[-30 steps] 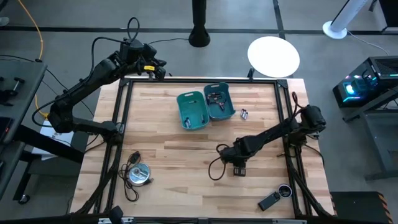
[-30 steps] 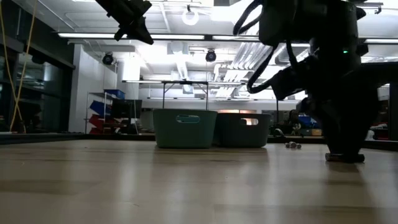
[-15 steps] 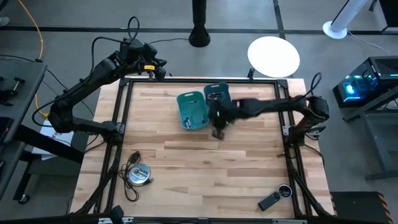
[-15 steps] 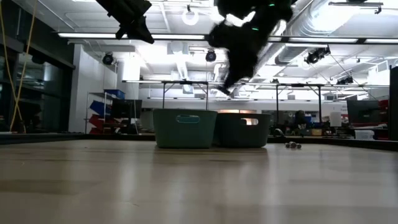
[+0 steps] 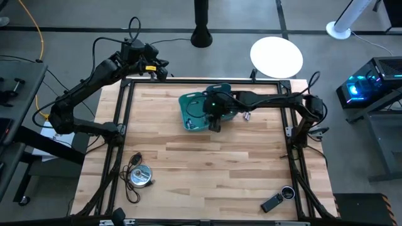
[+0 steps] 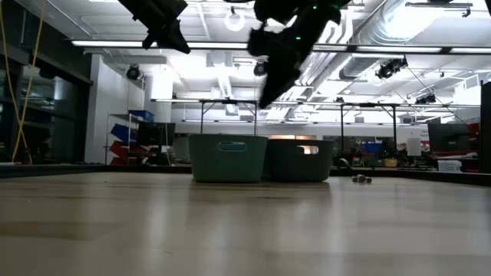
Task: Sort batteries
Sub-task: Put the silver battery into the green bin
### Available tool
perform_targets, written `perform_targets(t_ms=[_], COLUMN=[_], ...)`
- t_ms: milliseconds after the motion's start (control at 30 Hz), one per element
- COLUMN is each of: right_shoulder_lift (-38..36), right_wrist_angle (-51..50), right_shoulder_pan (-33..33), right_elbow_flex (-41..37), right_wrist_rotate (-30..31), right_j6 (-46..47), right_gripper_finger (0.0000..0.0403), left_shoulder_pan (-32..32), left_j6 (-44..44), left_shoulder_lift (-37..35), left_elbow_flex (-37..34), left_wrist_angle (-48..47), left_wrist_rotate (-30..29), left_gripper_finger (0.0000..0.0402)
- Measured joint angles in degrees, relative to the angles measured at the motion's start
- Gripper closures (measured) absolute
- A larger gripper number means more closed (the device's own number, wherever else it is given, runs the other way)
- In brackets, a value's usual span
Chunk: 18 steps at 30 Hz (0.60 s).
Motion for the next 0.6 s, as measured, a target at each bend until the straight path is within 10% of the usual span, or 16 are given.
perform_targets(t_ms=[233,600], right_shoulder_lift=[-9.53,-28.14], right_wrist_angle=[-16.56,-4.37], right_shoulder_pan=[-7.34,-23.89], right_elbow_flex=[-11.73,-42.36], right_wrist_rotate=[4.98,-0.60], right_j6=[16.13,54.28], right_gripper_finger=[0.0235,0.0236], left_shoulder_pan=[0.00,0.00], left_j6=[-0.94,-0.98], left_shoulder_lift=[0.00,0.00], left_elbow_flex=[0.00,0.01], left_wrist_angle=[0.07,0.60], left_wrist_rotate=[0.03,0.02], left_gripper_finger=[0.0402,0.0402])
